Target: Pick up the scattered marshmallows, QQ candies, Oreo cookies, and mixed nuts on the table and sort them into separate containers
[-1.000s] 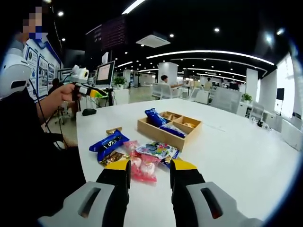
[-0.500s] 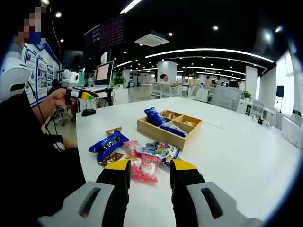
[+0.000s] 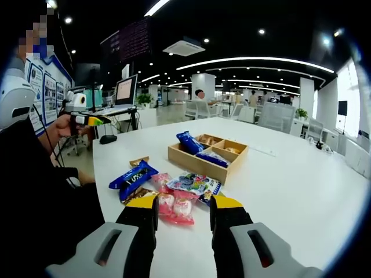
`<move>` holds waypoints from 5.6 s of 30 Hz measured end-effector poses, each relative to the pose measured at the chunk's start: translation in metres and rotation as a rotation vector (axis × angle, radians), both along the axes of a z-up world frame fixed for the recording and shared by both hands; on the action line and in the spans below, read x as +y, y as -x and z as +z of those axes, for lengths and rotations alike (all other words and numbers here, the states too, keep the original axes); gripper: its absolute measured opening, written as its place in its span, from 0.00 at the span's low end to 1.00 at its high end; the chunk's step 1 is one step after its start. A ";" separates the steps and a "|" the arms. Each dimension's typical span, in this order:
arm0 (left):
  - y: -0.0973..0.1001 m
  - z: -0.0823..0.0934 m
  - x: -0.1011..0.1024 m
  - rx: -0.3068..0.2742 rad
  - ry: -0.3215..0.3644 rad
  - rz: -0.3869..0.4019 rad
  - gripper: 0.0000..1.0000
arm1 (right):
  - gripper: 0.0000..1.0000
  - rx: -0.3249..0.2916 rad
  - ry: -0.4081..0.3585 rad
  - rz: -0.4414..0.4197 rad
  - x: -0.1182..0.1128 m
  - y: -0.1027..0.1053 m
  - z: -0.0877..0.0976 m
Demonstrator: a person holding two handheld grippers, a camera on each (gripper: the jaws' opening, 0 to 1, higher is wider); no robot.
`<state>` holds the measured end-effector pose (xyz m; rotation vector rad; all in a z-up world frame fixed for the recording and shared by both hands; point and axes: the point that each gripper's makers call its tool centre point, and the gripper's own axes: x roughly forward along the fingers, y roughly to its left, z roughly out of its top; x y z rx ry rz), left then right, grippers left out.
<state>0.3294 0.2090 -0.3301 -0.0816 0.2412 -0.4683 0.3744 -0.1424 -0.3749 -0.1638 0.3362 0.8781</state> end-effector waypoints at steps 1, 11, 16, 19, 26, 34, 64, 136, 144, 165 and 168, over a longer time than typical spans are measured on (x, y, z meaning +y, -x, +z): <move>0.001 -0.002 0.002 -0.001 -0.028 0.002 0.47 | 0.32 -0.001 0.001 0.000 0.000 0.000 0.001; 0.011 -0.017 -0.009 0.030 -0.076 -0.073 0.49 | 0.32 0.026 0.014 -0.033 -0.006 -0.004 0.002; 0.012 -0.019 -0.013 0.034 -0.080 -0.094 0.49 | 0.33 0.049 0.048 -0.047 -0.006 -0.009 -0.008; 0.013 -0.021 -0.014 0.040 -0.082 -0.100 0.49 | 0.33 0.066 0.061 -0.041 -0.002 -0.009 -0.013; 0.015 -0.024 -0.013 0.046 -0.072 -0.099 0.49 | 0.32 0.081 0.077 -0.031 0.007 -0.015 -0.018; 0.018 -0.030 -0.014 0.062 -0.069 -0.105 0.48 | 0.30 0.106 0.106 -0.004 0.018 -0.019 -0.030; 0.020 -0.036 -0.008 0.077 -0.066 -0.100 0.48 | 0.27 0.201 0.147 0.026 0.044 -0.041 -0.071; 0.032 -0.047 -0.008 0.112 -0.048 -0.085 0.46 | 0.15 0.031 0.138 0.114 0.067 -0.092 -0.001; 0.033 -0.050 -0.004 0.118 -0.044 -0.076 0.46 | 0.15 0.013 0.159 0.123 0.075 -0.107 0.008; 0.034 -0.052 -0.006 0.129 -0.041 -0.079 0.46 | 0.14 -0.035 0.211 0.128 0.082 -0.139 0.029; 0.034 -0.053 -0.006 0.131 -0.040 -0.078 0.46 | 0.14 -0.037 0.215 0.129 0.084 -0.144 0.031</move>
